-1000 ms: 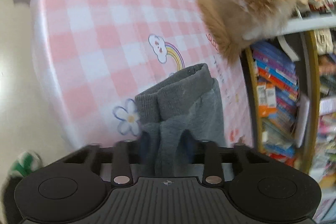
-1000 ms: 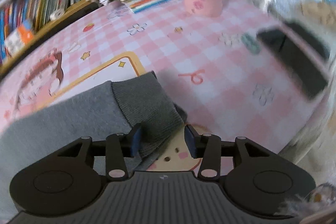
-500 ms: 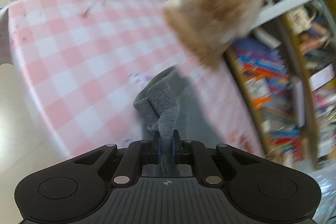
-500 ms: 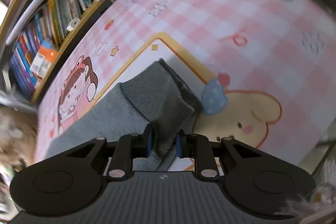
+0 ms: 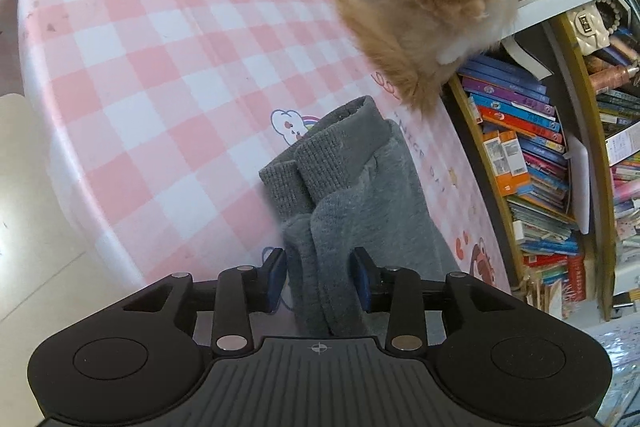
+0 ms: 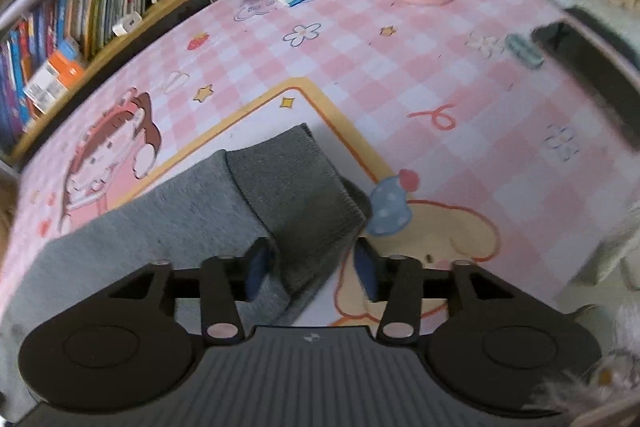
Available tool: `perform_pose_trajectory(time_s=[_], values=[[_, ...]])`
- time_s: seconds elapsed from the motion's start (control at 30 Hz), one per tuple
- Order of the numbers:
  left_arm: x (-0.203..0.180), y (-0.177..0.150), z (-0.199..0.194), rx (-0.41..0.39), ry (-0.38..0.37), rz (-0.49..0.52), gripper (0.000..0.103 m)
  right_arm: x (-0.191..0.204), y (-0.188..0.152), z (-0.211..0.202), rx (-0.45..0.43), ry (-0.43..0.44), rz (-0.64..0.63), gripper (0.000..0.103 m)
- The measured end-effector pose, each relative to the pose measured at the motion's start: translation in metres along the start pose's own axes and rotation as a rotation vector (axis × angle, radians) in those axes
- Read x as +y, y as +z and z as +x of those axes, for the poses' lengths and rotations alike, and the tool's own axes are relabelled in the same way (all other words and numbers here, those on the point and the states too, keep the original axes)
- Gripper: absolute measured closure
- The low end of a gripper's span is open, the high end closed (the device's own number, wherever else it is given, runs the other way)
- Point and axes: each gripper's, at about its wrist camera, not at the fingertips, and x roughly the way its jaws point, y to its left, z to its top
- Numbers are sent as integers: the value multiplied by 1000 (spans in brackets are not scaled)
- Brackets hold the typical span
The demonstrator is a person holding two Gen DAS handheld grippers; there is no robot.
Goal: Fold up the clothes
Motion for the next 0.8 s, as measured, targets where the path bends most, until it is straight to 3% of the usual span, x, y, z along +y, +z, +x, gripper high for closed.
perform_pose_trajectory(time_s=[0.13,0.3,0.47,0.63,0.8], values=[[2,-2,-2,1,-14,6,67,15,-6,-20,-22,-57,-51,39],[0,-3,-1,10,-14,26,67,51,-25,-46,-90,-81,-150,34],[-8,-5,2,42,-8,75,67,128,-48,-49,-99,83,-429,23],[-4,-1,5,59,-32,47,66,211,-95,-25,-45,214,-803,23],[3,1,6,60,-66,6,66,274,-133,-4,-41,254,-1023,23]])
